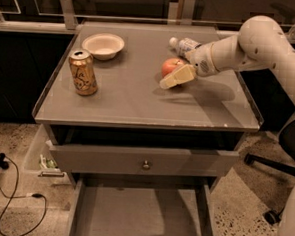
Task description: Place apple into middle drawer
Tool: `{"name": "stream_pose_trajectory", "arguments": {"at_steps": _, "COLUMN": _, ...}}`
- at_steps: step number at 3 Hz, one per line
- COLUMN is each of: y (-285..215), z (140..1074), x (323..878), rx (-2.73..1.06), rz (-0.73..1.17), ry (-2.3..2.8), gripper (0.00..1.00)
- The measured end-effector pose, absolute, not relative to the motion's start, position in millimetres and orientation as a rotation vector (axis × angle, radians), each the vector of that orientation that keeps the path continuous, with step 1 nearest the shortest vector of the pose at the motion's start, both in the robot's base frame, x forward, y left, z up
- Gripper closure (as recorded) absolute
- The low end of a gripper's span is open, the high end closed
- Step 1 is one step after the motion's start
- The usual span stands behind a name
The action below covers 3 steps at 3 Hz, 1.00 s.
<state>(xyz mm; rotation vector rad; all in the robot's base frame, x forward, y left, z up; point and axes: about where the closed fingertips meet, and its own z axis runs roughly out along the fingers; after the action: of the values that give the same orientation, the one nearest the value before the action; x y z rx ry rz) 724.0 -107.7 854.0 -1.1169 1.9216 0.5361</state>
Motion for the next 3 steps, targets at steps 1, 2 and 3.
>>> {"name": "stream_pose_trajectory", "arguments": {"at_steps": 1, "y": -107.3, "z": 853.8, "x": 724.1, "rx": -1.117, "rz": 0.537, "ry": 1.922, "gripper": 0.19}}
{"name": "stream_pose_trajectory", "arguments": {"at_steps": 2, "y": -107.3, "z": 853.8, "x": 724.1, "rx": -1.117, "rz": 0.537, "ry": 1.922, "gripper": 0.42}}
{"name": "stream_pose_trajectory", "arguments": {"at_steps": 3, "y": -107.3, "z": 853.8, "x": 724.1, "rx": -1.117, "rz": 0.537, "ry": 1.922, "gripper": 0.65}}
